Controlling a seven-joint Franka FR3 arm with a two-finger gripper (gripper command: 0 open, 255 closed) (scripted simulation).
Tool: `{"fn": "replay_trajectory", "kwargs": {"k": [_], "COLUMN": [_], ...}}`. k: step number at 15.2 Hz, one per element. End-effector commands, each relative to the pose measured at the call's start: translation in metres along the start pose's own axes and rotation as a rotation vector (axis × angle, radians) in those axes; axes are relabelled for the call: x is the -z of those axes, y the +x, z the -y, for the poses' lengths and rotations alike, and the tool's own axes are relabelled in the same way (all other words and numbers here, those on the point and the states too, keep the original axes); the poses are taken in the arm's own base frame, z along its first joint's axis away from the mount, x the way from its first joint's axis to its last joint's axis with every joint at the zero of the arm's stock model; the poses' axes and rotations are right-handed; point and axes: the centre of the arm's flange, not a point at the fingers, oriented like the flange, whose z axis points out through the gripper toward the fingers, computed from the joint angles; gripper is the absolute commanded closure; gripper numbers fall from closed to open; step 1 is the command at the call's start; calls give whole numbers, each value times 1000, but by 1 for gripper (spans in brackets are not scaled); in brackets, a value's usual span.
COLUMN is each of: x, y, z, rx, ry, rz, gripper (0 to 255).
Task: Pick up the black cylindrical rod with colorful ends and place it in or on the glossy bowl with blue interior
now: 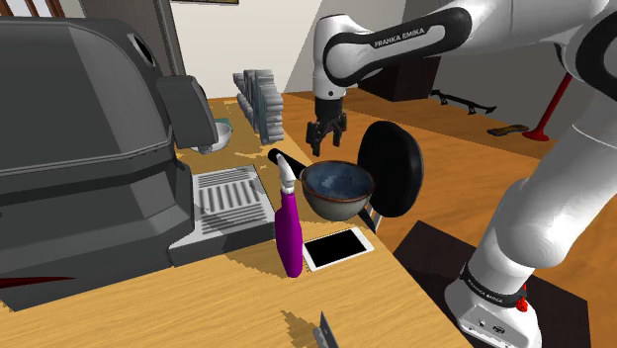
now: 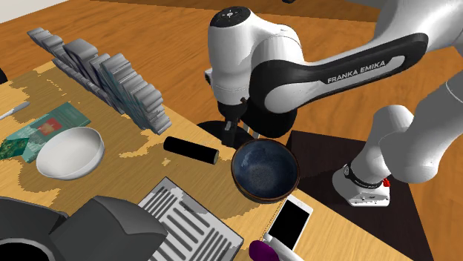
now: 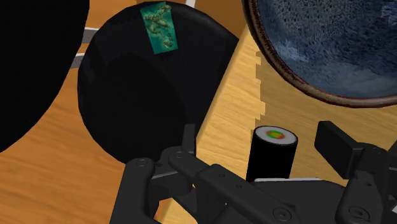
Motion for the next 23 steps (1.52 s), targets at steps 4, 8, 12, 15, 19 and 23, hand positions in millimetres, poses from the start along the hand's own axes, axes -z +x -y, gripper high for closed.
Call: {"fn": "replay_trajectory", "kwargs": {"k": [4,8,12,15,19,23], "x": [-17,-29,-47,-63,-72,-72], "y": [58,105,116,116,116,116], "z": [20,36,39,39,39,39], "rx": [-32,-57,-62,-62,-62,-62], "ry": [3,5,6,6,6,6], "rz": [-15,-27,-30,-30,-30,-30], "gripper": [0,0,0,0,0,0]}}
